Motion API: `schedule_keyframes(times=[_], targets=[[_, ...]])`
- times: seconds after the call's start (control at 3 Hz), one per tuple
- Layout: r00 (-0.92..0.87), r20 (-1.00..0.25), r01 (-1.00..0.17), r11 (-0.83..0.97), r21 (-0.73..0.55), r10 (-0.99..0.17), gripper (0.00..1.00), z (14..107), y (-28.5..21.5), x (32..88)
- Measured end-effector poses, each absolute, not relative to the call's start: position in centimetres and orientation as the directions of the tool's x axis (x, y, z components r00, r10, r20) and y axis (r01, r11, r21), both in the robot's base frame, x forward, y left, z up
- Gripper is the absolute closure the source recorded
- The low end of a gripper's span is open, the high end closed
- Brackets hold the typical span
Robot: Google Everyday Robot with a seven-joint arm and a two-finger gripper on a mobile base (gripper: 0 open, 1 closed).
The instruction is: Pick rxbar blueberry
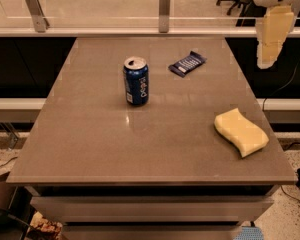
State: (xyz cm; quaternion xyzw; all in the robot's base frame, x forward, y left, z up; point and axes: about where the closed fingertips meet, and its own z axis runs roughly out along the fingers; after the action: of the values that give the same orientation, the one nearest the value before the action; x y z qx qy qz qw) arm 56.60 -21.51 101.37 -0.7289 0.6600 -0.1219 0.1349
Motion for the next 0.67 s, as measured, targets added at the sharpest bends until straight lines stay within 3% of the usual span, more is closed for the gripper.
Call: schedule_keyframes(times=[0.67], targets=[[0.090, 0.005, -0.928, -0.086, -0.363, -0.996, 0.00, 100.3, -22.4, 61.7]])
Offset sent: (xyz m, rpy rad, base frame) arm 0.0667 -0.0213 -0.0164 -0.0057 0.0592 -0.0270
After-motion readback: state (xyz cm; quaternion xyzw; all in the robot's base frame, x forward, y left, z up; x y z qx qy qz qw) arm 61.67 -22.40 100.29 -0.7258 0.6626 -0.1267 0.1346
